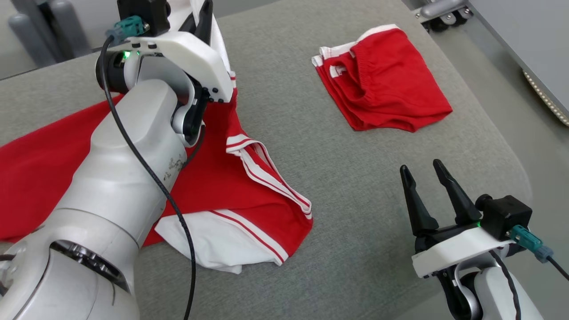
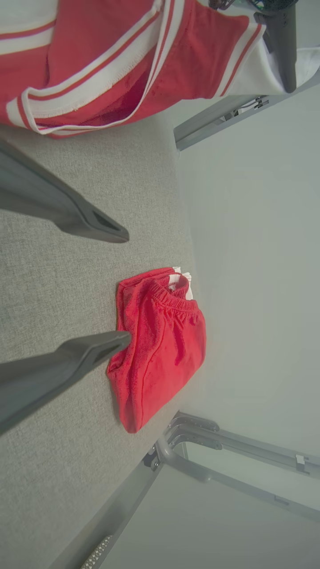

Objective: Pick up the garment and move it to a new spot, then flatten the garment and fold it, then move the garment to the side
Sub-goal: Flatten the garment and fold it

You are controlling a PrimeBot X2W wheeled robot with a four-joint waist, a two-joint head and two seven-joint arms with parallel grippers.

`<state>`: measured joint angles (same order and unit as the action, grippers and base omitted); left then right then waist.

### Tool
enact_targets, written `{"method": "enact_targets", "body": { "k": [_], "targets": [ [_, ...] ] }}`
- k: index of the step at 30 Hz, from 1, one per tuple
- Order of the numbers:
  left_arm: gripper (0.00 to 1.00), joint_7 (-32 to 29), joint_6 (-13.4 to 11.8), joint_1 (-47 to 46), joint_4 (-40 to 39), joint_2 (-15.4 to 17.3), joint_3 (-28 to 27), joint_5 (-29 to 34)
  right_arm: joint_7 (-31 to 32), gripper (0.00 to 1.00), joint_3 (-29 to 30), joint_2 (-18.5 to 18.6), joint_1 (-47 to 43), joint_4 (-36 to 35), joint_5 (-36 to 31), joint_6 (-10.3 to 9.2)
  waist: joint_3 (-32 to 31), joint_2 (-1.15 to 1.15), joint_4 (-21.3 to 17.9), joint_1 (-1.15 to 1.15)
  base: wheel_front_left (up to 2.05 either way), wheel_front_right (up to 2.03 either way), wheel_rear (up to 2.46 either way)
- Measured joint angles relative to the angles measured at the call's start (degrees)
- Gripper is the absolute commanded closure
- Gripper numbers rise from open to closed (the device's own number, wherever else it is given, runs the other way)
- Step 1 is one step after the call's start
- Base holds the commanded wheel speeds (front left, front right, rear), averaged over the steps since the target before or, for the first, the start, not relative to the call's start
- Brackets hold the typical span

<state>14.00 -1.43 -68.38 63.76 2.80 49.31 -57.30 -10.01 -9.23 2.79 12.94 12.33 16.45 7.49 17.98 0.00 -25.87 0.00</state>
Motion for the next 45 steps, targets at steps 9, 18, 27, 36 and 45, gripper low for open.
{"method": "enact_targets", "body": {
  "k": [9, 18, 27, 36, 45],
  "targets": [
    [0.59, -3.34, -0.99, -1.14, -1.0, -0.04, 4.63, -0.35, -2.6, 0.0, -3.34, 0.01, 1.4, 3.14, 2.48, 0.0, 4.0, 0.0, -5.17, 0.0, 0.0, 0.0, 0.0],
    [0.0, -1.37, -2.07, -1.63, -3.23, 0.02, 6.58, -2.32, -3.63, 0.0, -3.45, -0.03, 2.47, 4.93, 2.4, 0.0, 4.75, 0.0, -3.07, 0.0, 0.0, 0.0, 0.0],
    [0.0, 0.41, 0.98, 1.63, -6.86, -0.01, 8.22, -4.34, -2.58, 0.0, 0.27, -0.04, 2.37, 4.94, -1.68, 0.0, 2.21, 0.0, 4.31, 0.0, 0.0, 0.0, 0.0],
    [0.0, 0.99, 0.27, 13.57, -13.88, 3.33, -0.92, -0.69, 1.29, 0.0, 4.56, -0.11, -1.84, 2.03, -5.31, 0.01, -3.14, 0.0, 14.48, 0.0, 0.0, 0.0, 0.0],
    [0.0, 0.99, -1.34, 25.91, -14.8, 8.45, -6.09, 1.38, 4.19, 0.0, 5.05, -0.09, -3.83, -1.35, -6.32, 0.0, -8.0, 0.0, 21.15, 0.0, 0.0, 0.0, 0.0]
  ]
}}
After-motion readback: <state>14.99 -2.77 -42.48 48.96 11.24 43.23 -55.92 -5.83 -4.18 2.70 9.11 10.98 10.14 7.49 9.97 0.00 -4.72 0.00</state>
